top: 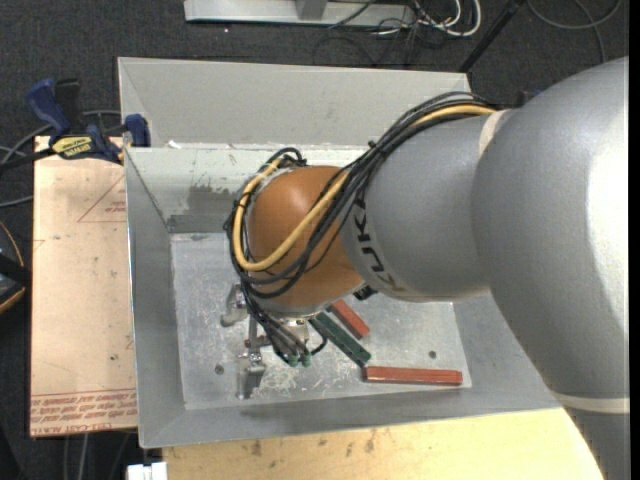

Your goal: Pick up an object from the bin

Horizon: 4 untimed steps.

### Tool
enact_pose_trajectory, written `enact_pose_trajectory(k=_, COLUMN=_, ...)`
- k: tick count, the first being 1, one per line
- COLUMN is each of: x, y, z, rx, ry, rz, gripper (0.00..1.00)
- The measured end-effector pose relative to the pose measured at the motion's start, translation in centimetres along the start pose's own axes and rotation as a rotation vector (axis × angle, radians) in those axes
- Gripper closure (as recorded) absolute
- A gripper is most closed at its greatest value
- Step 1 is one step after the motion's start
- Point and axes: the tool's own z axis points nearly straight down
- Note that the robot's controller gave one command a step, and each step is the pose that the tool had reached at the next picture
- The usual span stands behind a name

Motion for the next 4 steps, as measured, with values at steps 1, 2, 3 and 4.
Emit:
enact_pose_trajectory(k=1, x=-2.8, y=-2.5, z=3.7, rx=-0.002, ry=-0.004, rz=-0.047, gripper=0.00)
enact_pose_trajectory(k=2, x=-3.5, y=-5.5, z=3.2, rx=-0.003, ry=-0.003, rz=-0.068, gripper=0.00)
enact_pose_trajectory(k=3, x=-3.0, y=-6.4, z=2.8, rx=0.000, ry=-0.006, rz=-0.096, gripper=0.00)
enact_pose_trajectory(k=4, x=-4.9, y=-7.1, z=4.4, rx=-0.001, ry=-0.003, rz=-0.212, gripper=0.00)
